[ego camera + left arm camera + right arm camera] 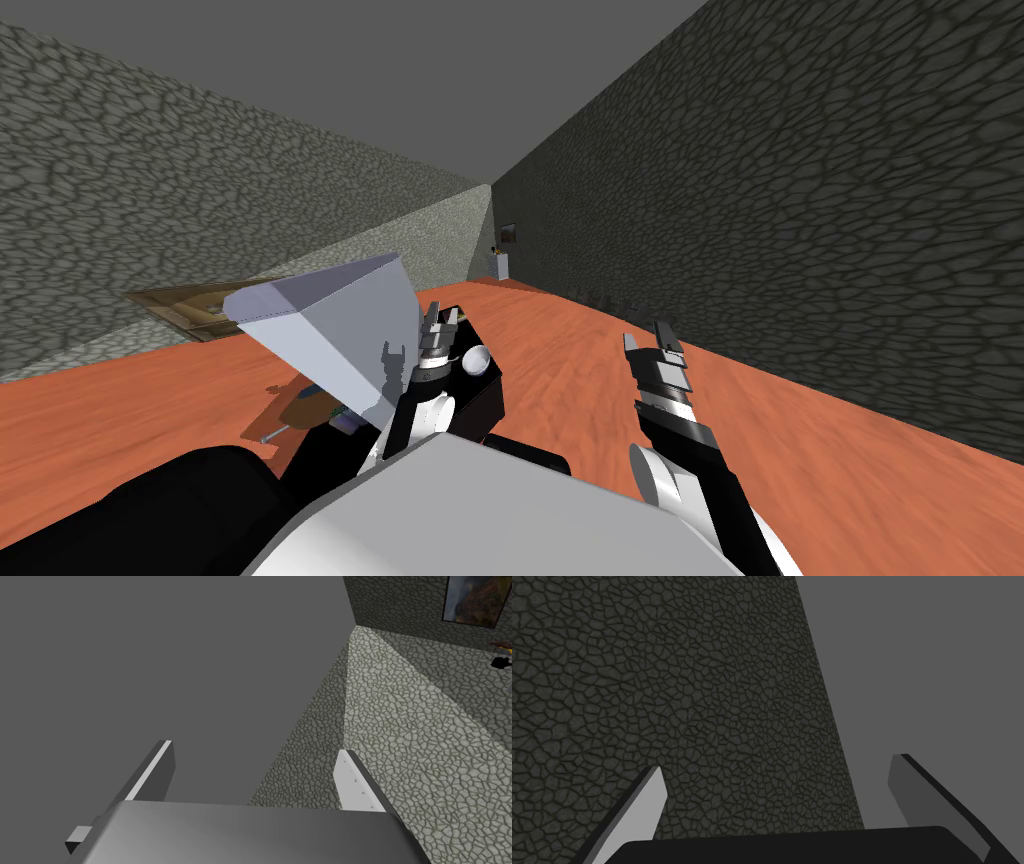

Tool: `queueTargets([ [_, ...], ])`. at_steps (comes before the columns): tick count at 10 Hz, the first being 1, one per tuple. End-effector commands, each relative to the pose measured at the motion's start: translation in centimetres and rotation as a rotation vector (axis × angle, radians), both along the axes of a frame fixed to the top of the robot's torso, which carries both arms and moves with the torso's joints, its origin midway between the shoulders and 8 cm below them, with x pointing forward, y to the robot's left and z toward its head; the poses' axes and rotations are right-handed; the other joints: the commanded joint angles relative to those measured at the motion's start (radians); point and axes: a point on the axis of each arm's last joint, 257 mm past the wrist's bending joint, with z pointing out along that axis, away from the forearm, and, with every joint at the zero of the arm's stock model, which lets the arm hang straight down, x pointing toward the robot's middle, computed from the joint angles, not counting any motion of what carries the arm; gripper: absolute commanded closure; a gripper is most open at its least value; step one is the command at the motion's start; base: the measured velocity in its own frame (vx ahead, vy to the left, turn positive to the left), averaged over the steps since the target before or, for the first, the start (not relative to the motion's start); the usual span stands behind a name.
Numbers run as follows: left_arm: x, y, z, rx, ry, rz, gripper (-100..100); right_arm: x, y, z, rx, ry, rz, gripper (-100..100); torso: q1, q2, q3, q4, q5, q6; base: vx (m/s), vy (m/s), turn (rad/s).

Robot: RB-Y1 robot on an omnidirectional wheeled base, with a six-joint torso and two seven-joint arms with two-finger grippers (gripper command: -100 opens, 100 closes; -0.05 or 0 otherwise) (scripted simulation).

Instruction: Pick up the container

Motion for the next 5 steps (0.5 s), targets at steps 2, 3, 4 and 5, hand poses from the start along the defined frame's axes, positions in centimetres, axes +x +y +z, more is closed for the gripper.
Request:
queueTargets([
  [2, 0.6, 0.8, -3.5, 0.013, 0.093, -0.023, -100, 0.0, 0.0, 0.0, 0.000, 0.000, 0.000, 0, -0.003, -0.003, -0.002, -0.001, -0.001, 0.000, 0.088, -0.084, -0.037],
  [3, 0.7, 1.2, -4.9, 0.014, 0.128, -0.029, -100, 0.0, 0.0, 0.0, 0.000, 0.000, 0.000, 0, -0.006, -0.006, -0.004, -0.001, -0.001, 0.000, 0.126, -0.107, -0.027],
  [4, 0.8, 1.7, -6.4, 0.014, 0.167, -0.035, -100, 0.0, 0.0, 0.0, 0.000, 0.000, 0.000, 0, -0.007, -0.008, -0.004, -0.002, -0.001, 0.000, 0.120, -0.090, -0.028],
  [5, 0.8, 2.2, -8.0, 0.012, 0.210, -0.041, -100, 0.0, 0.0, 0.0, 0.000, 0.000, 0.000, 0, -0.006, -0.008, -0.005, -0.002, -0.001, 0.000, 0.129, -0.085, -0.035],
])
